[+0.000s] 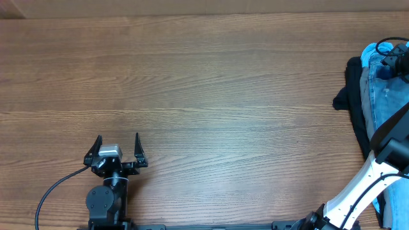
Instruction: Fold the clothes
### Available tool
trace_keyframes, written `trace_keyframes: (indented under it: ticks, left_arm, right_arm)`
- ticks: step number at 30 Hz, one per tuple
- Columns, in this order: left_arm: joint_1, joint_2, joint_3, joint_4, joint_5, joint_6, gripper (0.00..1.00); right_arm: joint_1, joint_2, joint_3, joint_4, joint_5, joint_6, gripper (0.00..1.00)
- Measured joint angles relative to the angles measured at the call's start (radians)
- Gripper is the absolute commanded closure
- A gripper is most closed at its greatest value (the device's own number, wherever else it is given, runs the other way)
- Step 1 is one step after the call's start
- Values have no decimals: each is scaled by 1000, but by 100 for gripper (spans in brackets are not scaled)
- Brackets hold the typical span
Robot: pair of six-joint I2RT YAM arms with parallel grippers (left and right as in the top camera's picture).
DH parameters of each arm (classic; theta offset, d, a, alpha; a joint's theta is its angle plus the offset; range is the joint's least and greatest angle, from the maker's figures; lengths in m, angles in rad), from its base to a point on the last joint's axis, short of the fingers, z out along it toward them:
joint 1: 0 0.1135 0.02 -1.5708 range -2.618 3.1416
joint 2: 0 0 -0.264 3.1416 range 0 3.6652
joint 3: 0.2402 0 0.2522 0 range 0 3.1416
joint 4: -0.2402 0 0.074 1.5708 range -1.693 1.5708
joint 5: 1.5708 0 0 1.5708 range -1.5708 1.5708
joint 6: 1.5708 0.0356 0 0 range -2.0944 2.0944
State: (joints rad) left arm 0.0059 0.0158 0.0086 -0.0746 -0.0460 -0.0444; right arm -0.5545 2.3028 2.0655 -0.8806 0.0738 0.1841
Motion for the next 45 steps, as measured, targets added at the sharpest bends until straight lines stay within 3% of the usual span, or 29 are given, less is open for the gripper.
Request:
trace_keyframes:
  ticks: [19, 21, 23, 29, 45]
  left_arm:
    - [0, 0, 0, 0, 0, 0, 0]
    - [0, 0, 0, 0, 0, 0, 0]
    - [0, 0, 0, 0, 0, 0, 0]
    - [0, 0, 0, 0, 0, 0, 0]
    - [0, 0, 0, 0, 0, 0, 0]
  right_arm:
    - [107, 0, -30, 116, 16, -70, 41]
    - [124, 0, -31, 134, 35, -85, 33]
    - [130, 2, -31, 143, 60, -92, 31]
    - [135, 19, -31, 163, 163, -103, 32]
    - [150, 75, -33, 181, 200, -106, 33]
